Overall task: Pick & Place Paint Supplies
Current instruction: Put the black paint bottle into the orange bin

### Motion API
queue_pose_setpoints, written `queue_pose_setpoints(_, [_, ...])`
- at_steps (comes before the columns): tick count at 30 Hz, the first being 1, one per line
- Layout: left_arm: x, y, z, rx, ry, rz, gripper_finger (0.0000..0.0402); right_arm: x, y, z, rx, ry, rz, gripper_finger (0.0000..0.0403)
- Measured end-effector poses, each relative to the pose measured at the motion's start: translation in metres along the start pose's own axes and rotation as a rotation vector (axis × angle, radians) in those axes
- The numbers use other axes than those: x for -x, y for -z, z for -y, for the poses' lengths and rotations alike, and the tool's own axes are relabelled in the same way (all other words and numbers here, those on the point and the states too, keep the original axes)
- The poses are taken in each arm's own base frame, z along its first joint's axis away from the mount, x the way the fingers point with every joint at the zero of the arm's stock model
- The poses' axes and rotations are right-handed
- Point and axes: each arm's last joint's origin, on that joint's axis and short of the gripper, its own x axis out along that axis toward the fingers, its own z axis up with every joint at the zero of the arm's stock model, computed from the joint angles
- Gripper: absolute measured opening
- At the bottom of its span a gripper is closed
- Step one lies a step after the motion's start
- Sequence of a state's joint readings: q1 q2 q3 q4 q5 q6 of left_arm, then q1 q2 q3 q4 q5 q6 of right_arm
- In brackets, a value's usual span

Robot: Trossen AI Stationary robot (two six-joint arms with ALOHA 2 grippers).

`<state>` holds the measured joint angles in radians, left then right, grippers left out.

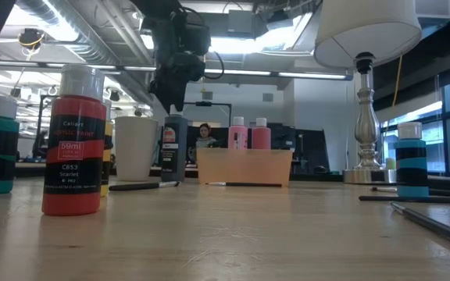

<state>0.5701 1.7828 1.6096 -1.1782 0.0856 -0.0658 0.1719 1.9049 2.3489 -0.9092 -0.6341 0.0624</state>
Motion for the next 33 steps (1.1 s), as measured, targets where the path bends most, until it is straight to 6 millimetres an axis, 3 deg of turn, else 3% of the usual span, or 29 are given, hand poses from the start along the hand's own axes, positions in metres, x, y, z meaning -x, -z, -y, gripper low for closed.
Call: queue_pose_setpoints(33, [-0.0004, -0.0009, -0.0004, 0.0, -0.014, 0.008, 0.0192, 0.0, 0.0003, 0.0, 0.009, 0.0, -0.003, 0.0171])
